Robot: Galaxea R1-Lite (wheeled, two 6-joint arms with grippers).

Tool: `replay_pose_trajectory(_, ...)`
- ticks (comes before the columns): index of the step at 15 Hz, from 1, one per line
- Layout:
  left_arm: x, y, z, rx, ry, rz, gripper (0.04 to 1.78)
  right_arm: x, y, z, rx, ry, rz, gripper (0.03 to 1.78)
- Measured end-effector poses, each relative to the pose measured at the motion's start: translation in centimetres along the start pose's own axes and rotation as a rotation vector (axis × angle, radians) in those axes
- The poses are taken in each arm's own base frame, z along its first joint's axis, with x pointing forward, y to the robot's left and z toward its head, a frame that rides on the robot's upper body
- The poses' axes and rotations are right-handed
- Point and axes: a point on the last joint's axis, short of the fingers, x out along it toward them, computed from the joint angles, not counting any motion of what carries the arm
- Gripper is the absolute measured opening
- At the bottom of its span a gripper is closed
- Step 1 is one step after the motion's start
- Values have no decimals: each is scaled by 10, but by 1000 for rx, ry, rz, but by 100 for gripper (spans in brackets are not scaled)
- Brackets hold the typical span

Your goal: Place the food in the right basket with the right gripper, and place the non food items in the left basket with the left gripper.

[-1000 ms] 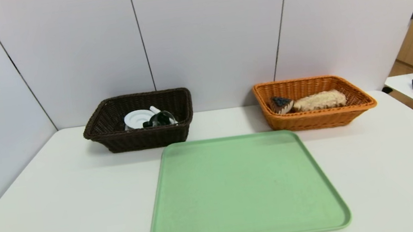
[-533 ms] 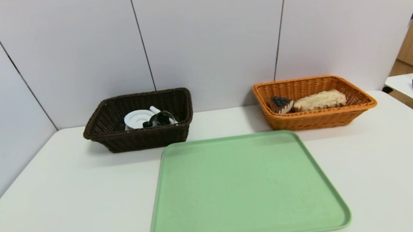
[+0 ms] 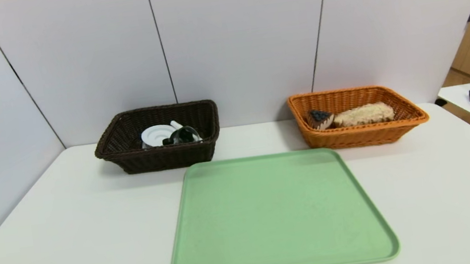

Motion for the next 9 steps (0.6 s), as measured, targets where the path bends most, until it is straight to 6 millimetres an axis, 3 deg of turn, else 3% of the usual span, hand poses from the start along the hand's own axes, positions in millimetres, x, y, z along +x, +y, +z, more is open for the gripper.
replay_pose_trajectory(9,0,0,0,-14,-1,3,169,0,0,0,13,1,0,171)
